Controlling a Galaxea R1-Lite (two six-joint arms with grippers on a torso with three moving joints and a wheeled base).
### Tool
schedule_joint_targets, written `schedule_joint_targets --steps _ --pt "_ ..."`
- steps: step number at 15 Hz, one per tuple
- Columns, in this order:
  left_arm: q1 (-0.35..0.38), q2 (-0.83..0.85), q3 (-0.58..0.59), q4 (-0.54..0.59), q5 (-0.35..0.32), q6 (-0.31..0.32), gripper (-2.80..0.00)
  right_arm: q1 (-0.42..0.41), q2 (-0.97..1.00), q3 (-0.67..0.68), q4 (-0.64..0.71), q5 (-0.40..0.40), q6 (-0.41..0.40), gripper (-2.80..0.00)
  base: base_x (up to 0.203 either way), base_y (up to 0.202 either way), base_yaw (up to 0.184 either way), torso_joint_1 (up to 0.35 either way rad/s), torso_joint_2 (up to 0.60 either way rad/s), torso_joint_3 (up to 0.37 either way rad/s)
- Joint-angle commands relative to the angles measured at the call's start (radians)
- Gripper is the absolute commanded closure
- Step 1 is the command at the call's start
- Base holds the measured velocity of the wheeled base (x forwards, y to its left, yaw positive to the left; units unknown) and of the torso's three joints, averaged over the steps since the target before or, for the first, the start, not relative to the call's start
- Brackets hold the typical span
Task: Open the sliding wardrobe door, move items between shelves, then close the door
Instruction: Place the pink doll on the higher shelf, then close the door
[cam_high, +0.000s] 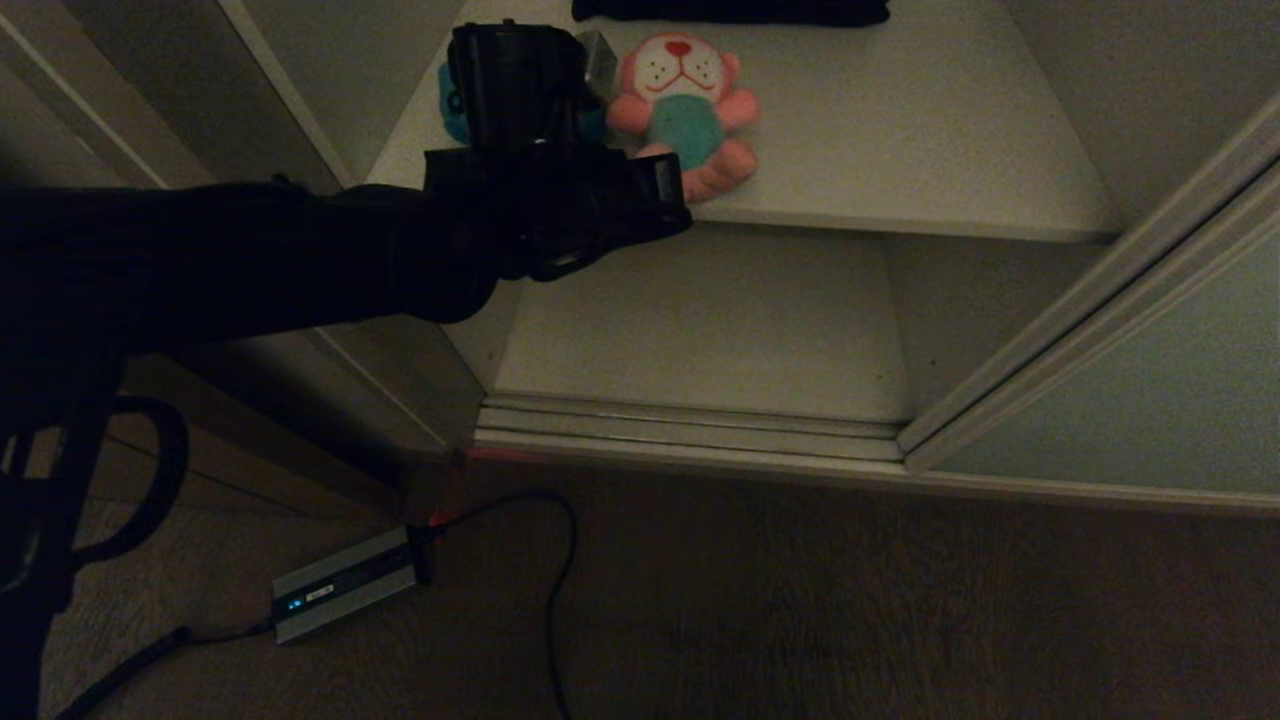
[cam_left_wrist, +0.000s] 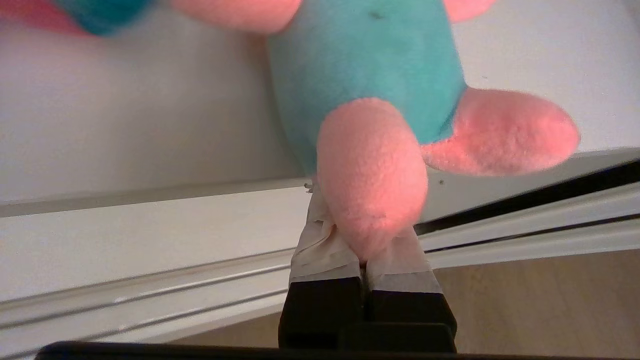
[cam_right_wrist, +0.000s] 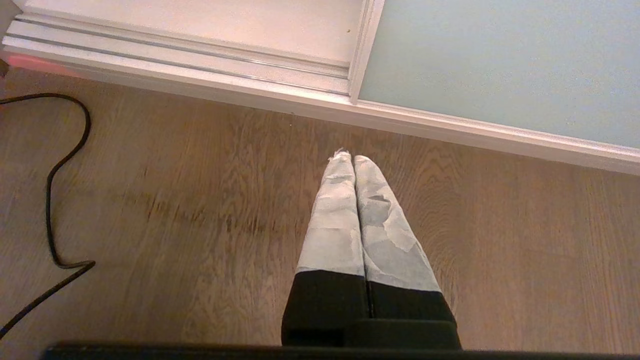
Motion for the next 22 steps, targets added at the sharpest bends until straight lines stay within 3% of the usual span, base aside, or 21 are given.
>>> schedule_joint_targets --steps 1,5,6,7,15,17,19,20,22 --pt "-0.004 0.036 -0.001 -0.009 -0.002 -0.003 0.0 0.0 0.001 0.003 0.0 0.001 -0.001 0.0 0.0 0.0 0.0 0.0 0.0 0.0" --pt "-0.001 0.034 -0.004 -0.046 0.0 0.0 0.0 0.0 0.001 0.003 0.0 0.001 -0.001 0.0 0.0 0.0 0.0 0.0 0.0 0.0" --pt "0.002 0.029 -0.004 -0.069 0.0 0.002 -1.97 0.0 0.001 0.003 0.0 0.001 -0.001 0.0 0.0 0.0 0.0 0.0 0.0 0.0" --pt "0.005 0.02 -0.009 -0.081 0.0 0.003 -2.8 0.0 0.001 0.003 0.0 0.001 -0.001 0.0 0.0 0.0 0.0 0.0 0.0 0.0" --pt "0.03 -0.065 -0.013 -0.16 0.004 -0.024 -2.8 0.0 0.001 0.003 0.0 0.001 -0.001 0.0 0.0 0.0 0.0 0.0 0.0 0.0" --pt "0.03 -0.126 -0.012 -0.13 0.002 -0.041 -2.8 0.0 0.001 0.003 0.0 0.001 -0.001 0.0 0.0 0.0 0.0 0.0 0.0 0.0" --pt "0.03 -0.2 -0.009 0.001 0.016 -0.064 -2.8 0.0 0.001 0.003 0.0 0.001 -0.001 0.0 0.0 0.0 0.0 0.0 0.0 0.0" --pt "0.03 -0.244 -0.004 0.072 0.031 -0.075 0.0 0.0 0.001 0.003 0.0 0.001 -0.001 0.0 0.0 0.0 0.0 0.0 0.0 0.0" --pt "0.03 -0.348 0.0 0.249 0.037 -0.081 0.0 0.0 0.001 0.003 0.0 0.001 -0.001 0.0 0.0 0.0 0.0 0.0 0.0 0.0"
